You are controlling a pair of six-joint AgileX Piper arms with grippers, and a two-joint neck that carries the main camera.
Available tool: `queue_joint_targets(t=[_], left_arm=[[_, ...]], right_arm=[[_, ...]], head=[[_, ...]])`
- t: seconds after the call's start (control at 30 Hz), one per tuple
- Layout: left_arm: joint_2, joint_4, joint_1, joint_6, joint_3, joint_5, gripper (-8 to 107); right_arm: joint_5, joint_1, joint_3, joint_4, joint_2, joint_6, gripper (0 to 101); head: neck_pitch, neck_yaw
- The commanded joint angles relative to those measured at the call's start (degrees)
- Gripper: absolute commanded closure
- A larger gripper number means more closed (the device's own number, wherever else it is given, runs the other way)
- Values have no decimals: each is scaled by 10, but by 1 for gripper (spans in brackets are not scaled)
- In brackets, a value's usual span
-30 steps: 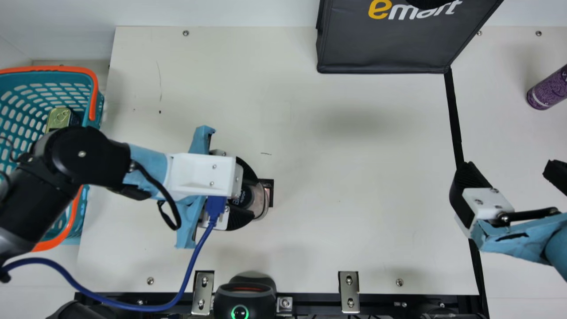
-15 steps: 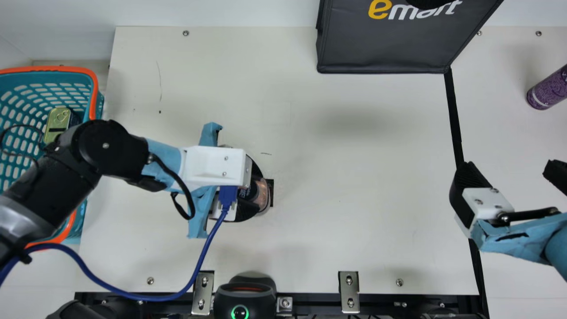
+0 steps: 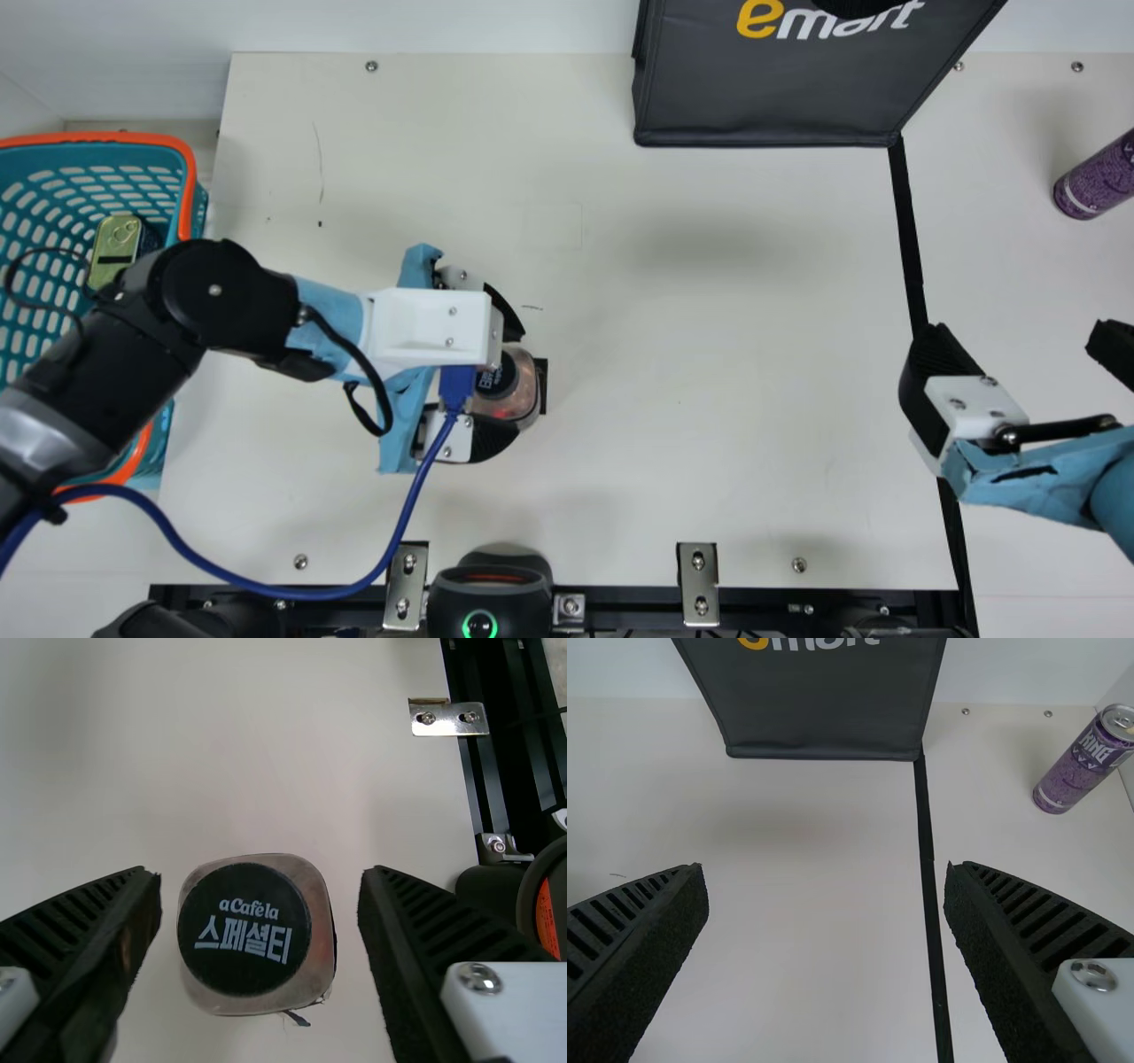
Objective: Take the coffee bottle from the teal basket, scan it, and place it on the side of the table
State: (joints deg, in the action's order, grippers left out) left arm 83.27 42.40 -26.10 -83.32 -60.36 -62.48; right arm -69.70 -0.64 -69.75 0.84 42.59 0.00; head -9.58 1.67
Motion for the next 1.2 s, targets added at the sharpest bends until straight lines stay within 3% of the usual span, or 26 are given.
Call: queue_joint_targets(t=[0.0, 0.13, 0.73, 1.17], left_arm=[[-5, -4, 2, 15, 1, 1, 20], [-28, -10, 11, 57, 6, -1, 9], [-180, -73, 30, 391, 54, 40, 9], [-263, -168, -13, 641, 57, 57, 9]], right_arm=[[0, 0, 0, 0, 0, 0, 6], [0, 0, 0, 0, 0, 0, 6], [0, 0, 0, 0, 0, 0, 6], [-1, 0, 0, 0, 0, 0, 6]], head=[[17, -1], [17, -1], [17, -1], [17, -1]])
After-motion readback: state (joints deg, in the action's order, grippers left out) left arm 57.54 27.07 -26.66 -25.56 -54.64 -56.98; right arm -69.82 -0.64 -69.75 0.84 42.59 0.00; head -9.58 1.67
